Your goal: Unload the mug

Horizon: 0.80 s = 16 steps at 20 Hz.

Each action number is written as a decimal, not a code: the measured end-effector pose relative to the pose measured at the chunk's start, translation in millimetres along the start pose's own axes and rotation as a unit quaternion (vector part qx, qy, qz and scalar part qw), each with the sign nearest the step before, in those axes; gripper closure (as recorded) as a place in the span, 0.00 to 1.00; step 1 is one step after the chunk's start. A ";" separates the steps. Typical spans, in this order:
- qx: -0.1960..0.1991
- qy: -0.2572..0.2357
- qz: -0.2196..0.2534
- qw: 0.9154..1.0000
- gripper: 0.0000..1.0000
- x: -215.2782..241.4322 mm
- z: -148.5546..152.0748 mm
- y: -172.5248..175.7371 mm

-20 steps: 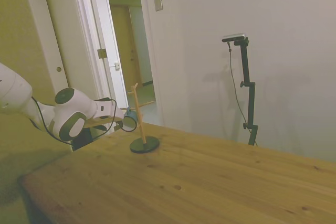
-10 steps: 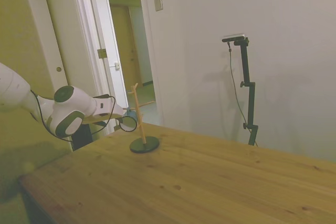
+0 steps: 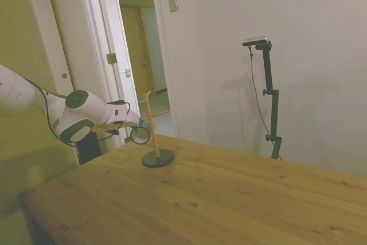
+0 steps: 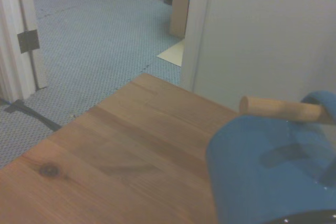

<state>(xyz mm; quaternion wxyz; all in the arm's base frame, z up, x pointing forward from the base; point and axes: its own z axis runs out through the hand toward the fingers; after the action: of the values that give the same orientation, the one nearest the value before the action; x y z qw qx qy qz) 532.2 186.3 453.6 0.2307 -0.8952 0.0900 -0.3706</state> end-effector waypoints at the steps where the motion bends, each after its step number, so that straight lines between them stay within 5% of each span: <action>1: 0.001 -0.004 0.001 1.000 0.00 0.2 1.3 4.0; 16: 0.051 -0.027 -0.046 0.997 0.00 -8.5 20.0 30.5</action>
<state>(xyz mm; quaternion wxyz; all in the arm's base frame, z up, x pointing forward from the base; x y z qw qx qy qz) 540.5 169.3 421.3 0.2606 -0.8954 0.0232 -0.3603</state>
